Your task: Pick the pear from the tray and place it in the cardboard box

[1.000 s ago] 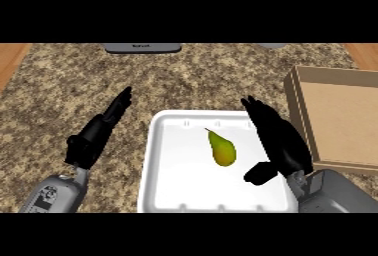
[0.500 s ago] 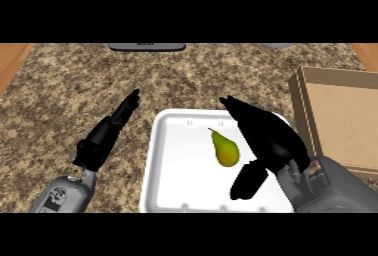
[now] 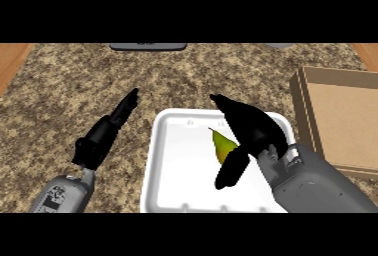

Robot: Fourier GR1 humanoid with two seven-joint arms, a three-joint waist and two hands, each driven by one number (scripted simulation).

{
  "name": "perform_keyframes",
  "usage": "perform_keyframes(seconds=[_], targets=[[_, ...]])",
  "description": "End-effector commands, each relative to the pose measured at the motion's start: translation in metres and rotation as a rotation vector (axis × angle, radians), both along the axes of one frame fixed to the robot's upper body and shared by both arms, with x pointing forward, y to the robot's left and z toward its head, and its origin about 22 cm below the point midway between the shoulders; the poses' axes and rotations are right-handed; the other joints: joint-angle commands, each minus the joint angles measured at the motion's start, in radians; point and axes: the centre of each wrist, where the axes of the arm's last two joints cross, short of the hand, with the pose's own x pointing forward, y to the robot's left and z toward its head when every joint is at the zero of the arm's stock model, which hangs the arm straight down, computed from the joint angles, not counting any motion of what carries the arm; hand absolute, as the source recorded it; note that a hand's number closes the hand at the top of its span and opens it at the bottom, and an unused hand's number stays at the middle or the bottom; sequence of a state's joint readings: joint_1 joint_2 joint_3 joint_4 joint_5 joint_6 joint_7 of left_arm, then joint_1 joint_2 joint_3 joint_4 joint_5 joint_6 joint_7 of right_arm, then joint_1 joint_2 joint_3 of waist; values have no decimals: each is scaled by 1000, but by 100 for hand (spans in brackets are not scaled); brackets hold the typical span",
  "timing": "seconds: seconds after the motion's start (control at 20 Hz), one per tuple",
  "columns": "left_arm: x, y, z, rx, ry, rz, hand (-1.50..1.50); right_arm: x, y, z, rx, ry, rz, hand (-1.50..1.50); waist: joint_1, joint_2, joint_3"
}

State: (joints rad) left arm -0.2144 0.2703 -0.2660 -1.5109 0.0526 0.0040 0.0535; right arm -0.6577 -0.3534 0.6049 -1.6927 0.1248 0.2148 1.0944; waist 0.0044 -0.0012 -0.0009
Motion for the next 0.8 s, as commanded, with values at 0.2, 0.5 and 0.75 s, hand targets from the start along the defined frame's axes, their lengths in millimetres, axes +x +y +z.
perform_keyframes(seconds=[0.2, 0.5, 0.75], targets=[[-4, -20, 8, 6, 0, -6, 0, 11, 26, -36, -140, 106, -82, -150, 4, 1, 1], [10, -3, 3, -18, -13, -19, 0, 7, 14, -70, -144, 124, -98, -150, -4, 1, 1], [7, -14, -7, 3, 14, -9, 0, 11, 28, -69, -120, 67, -85, -150, -3, 1, 1]])
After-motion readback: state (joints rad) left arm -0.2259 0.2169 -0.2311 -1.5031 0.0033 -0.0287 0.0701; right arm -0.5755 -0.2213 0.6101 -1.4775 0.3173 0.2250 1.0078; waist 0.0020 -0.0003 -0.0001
